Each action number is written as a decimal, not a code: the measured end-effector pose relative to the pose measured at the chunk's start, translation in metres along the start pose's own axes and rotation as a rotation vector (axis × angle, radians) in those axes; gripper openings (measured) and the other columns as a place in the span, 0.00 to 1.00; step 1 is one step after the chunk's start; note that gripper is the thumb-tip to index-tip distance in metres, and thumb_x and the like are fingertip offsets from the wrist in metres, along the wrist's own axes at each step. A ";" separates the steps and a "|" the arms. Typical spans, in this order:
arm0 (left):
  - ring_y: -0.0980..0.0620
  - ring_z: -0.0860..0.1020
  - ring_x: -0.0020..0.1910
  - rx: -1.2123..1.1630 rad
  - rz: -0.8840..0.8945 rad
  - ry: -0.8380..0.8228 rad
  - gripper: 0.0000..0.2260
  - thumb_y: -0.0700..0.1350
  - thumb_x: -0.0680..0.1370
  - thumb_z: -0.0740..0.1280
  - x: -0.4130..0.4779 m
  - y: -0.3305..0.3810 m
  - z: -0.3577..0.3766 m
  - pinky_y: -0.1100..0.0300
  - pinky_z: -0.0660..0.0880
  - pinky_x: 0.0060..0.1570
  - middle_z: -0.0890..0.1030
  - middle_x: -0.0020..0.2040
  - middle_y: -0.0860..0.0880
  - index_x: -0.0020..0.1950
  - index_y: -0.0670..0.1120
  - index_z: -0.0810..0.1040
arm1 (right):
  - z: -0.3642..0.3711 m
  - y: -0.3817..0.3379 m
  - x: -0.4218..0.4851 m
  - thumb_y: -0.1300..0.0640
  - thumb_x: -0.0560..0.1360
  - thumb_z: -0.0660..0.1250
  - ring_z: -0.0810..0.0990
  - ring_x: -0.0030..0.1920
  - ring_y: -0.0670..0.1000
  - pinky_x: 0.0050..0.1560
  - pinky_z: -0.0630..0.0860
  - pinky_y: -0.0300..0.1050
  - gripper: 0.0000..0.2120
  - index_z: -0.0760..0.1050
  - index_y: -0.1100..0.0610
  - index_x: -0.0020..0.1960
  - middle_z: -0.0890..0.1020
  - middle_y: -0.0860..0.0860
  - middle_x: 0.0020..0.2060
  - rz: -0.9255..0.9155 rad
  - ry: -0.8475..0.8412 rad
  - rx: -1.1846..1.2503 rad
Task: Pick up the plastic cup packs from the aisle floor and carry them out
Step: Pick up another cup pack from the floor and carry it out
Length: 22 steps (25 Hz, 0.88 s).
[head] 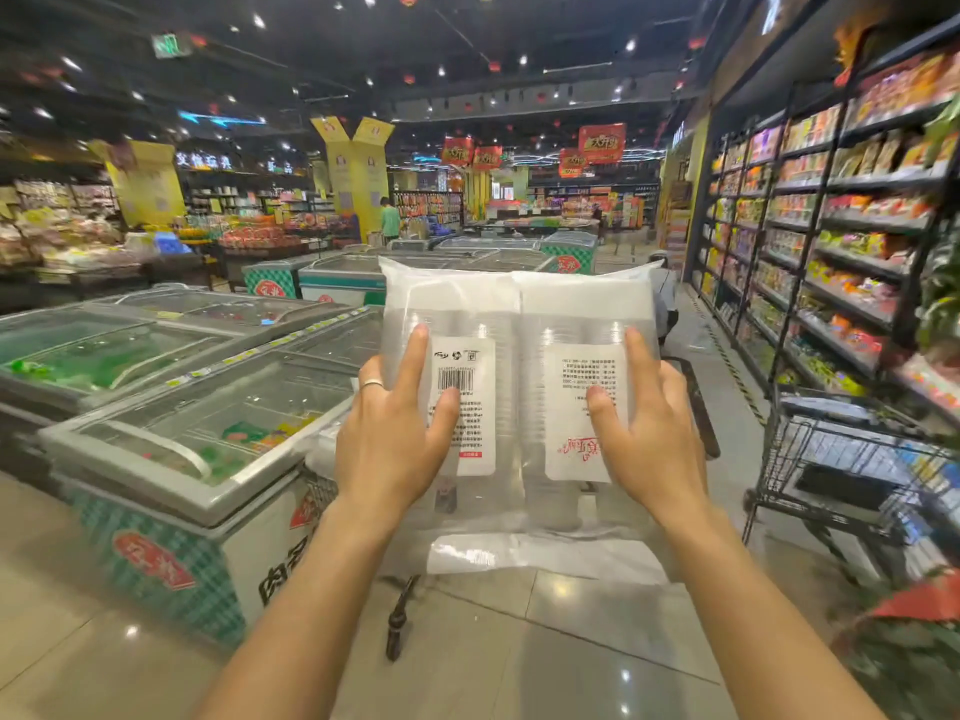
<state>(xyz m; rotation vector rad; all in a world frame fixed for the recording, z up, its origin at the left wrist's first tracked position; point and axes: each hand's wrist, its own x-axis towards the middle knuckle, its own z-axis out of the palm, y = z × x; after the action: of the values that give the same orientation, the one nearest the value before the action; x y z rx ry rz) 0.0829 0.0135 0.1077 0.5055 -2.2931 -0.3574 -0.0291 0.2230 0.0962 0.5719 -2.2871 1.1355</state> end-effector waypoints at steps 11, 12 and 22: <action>0.33 0.71 0.66 0.019 -0.031 0.005 0.30 0.61 0.79 0.55 0.142 -0.008 0.143 0.44 0.72 0.56 0.61 0.74 0.33 0.79 0.64 0.46 | 0.112 0.089 0.157 0.42 0.79 0.58 0.74 0.62 0.59 0.49 0.71 0.52 0.31 0.47 0.36 0.76 0.62 0.54 0.73 -0.025 -0.049 0.006; 0.33 0.71 0.65 0.016 -0.028 0.005 0.30 0.62 0.79 0.54 0.155 -0.014 0.156 0.43 0.73 0.56 0.61 0.74 0.33 0.79 0.64 0.46 | 0.125 0.094 0.169 0.42 0.79 0.58 0.73 0.62 0.59 0.49 0.71 0.52 0.31 0.47 0.36 0.77 0.62 0.54 0.73 -0.026 -0.048 0.000; 0.33 0.72 0.65 0.007 -0.055 -0.023 0.31 0.63 0.78 0.52 0.345 -0.121 0.283 0.43 0.74 0.55 0.60 0.75 0.34 0.79 0.64 0.44 | 0.313 0.109 0.332 0.42 0.79 0.59 0.74 0.61 0.57 0.52 0.72 0.52 0.32 0.47 0.36 0.77 0.62 0.52 0.72 -0.021 -0.055 -0.012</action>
<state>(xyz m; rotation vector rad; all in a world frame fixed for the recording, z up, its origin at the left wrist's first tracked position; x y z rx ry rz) -0.3137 -0.2221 0.0791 0.5717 -2.3067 -0.3838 -0.4307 -0.0173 0.0741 0.6286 -2.3278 1.1083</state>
